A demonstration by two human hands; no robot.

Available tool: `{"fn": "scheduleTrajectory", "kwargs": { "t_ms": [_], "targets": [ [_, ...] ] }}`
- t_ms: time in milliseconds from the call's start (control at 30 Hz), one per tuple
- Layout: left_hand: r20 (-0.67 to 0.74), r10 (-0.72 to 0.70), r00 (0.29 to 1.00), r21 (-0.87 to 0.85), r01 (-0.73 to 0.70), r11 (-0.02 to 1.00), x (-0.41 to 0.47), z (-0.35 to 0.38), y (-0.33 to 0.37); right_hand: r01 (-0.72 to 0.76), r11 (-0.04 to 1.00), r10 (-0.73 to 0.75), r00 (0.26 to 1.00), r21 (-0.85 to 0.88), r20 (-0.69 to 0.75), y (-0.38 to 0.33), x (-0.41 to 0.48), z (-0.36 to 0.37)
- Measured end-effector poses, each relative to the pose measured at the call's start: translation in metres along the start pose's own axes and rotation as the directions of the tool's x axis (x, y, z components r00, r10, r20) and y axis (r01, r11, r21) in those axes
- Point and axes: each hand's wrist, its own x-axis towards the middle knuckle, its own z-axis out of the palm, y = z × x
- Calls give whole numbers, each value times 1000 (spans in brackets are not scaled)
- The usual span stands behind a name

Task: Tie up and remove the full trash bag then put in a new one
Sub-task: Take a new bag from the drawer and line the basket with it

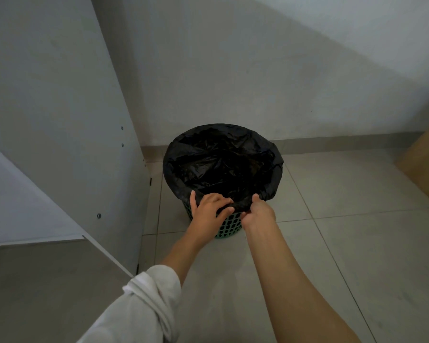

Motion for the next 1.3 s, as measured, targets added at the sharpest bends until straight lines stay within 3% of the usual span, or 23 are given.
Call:
{"fn": "scheduleTrajectory", "kwargs": {
  "t_ms": [167,333,533,900,1100,1200,1267,1300],
  "targets": [
    [-9,3,1000,-16,-3,1000,2,3,-1,-22,998,30,988,-58,154,-5,-3,-1],
    [1,-18,1000,-30,18,999,7,1,0,-106,980,31,916,168,399,9,11,-15],
    [41,25,999,-22,-24,999,3,-8,-7,-186,952,40,864,244,501,21,21,-22],
    [50,52,997,61,-55,997,7,-13,-11,-223,960,142,910,171,388,7,10,-15],
    [29,58,998,110,-61,992,3,-10,-10,-67,996,49,964,60,263,13,6,-16],
    [27,71,997,118,-74,990,1,-10,-12,97,994,-100,994,42,55,7,5,-25],
    [38,94,995,114,-98,989,1,-11,-17,311,950,-311,945,-9,-105,-9,11,-32],
    [47,107,993,113,-111,987,1,-13,-21,417,903,-426,900,-102,-91,-17,12,-33]
  ]
}}
